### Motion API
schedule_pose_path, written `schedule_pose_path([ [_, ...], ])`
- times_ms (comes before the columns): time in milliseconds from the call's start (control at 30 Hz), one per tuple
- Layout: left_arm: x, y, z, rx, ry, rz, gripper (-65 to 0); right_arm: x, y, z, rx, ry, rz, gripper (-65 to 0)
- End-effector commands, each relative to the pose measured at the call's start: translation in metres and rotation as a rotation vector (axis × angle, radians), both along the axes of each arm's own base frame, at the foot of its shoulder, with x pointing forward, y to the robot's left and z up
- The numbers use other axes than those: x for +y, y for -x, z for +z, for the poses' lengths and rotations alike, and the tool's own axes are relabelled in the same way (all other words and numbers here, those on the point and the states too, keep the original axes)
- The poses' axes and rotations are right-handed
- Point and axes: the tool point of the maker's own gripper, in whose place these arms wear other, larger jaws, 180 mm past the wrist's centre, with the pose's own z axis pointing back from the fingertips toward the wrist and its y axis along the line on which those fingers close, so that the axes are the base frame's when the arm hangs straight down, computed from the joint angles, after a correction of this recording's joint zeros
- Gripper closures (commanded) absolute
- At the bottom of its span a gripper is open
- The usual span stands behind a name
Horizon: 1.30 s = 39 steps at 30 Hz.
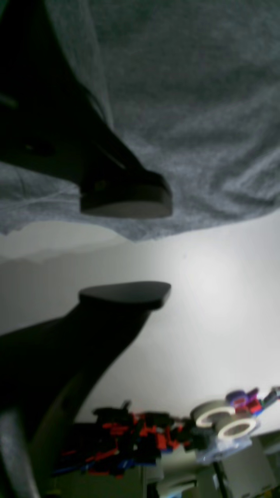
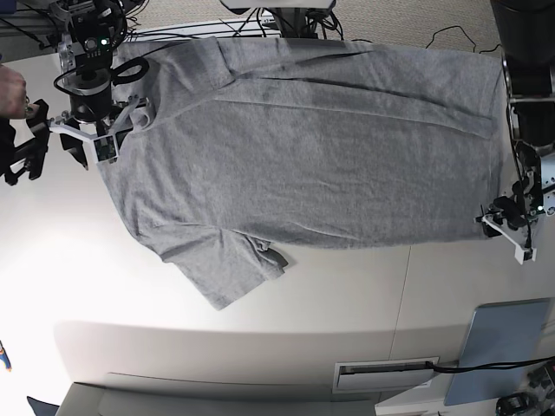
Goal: Fold the T-shirt properly
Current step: 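Move both grippers along the shirt sides toward the hem, then grasp the hem corners with the left and right grippers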
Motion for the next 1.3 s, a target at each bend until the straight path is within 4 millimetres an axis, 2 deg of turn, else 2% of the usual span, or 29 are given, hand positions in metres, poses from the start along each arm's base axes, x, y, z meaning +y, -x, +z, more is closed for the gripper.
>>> schedule_pose_path([
  [0,0.009,-0.017,0.023,-0.058,-0.003,-0.007,-35.8,-0.003,-0.007,0.016,-0.064,0.033,0.01,-26.6],
  [200,-0.022,-0.021,0.025,-0.022,0.089,-0.164,-35.8,-0.002,-0.009,0.018,-0.07,0.033,0.011,-26.7],
  [300,-0.024,-0.021,0.025,-0.02,0.092,-0.165,-34.6,-0.002,-0.01,0.018,-0.073,0.033,0.011,-26.6],
  [367,-0.021,-0.021,0.025,-0.017,0.085,-0.154,-28.3,-0.002,-0.01,0.018,-0.073,0.033,0.011,-26.7],
  [533,-0.019,-0.017,0.022,0.003,0.062,-0.171,0.0,-0.002,-0.011,0.02,-0.082,0.032,0.016,-26.6],
  [767,-0.02,-0.019,0.024,-0.012,0.062,-0.185,0.0,-0.001,-0.017,0.026,-0.106,0.032,0.017,-26.6],
  [800,-0.019,-0.021,0.026,-0.022,0.06,-0.184,-3.6,-0.001,-0.018,0.026,-0.107,0.032,0.016,-26.6],
  [900,-0.02,-0.027,0.032,-0.069,0.067,-0.184,-22.3,-0.002,-0.019,0.027,-0.11,0.032,0.014,-26.6],
  [967,-0.024,-0.03,0.035,-0.092,0.096,-0.174,-28.4,-0.002,-0.019,0.027,-0.11,0.032,0.014,-26.6],
  [1100,-0.031,-0.033,0.027,-0.086,0.098,-0.136,-29.1,-0.002,-0.019,0.027,-0.108,0.033,0.013,-26.6],
  [1267,-0.026,-0.024,0.005,-0.025,-0.028,-0.092,-29.1,-0.003,-0.018,0.026,-0.103,0.033,0.009,-26.6],
])
